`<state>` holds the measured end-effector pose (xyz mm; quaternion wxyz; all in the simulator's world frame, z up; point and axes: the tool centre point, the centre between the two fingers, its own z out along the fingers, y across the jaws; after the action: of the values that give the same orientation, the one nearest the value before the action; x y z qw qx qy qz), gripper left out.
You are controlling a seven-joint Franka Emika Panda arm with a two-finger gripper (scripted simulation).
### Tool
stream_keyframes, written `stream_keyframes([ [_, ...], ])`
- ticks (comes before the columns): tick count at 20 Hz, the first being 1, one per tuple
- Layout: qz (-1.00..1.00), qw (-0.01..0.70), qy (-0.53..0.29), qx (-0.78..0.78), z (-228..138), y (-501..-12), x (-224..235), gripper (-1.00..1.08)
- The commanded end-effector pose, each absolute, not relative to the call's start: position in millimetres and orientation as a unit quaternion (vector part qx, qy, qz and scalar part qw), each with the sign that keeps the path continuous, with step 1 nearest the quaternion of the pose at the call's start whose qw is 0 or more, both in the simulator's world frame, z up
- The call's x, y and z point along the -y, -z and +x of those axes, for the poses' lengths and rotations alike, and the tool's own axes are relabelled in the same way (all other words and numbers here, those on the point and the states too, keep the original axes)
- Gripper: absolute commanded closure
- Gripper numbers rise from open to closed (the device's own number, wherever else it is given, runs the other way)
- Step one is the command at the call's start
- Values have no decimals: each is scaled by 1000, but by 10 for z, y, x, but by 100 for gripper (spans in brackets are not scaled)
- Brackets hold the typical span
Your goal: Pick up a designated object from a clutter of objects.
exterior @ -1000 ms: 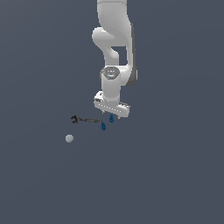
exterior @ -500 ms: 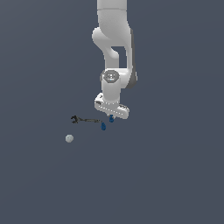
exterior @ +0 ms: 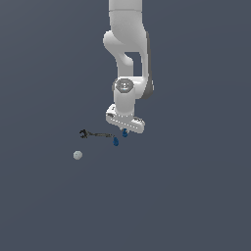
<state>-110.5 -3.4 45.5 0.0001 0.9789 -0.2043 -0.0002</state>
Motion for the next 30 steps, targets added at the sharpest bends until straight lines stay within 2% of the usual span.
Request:
stream_keyframes([
  [1, 979, 0, 0, 204, -1103, -470, 44, 108],
  [13, 979, 0, 0, 205, -1091, -926, 311, 108],
  [30, 979, -1, 0, 205, -1041, -2327, 1132, 108],
])
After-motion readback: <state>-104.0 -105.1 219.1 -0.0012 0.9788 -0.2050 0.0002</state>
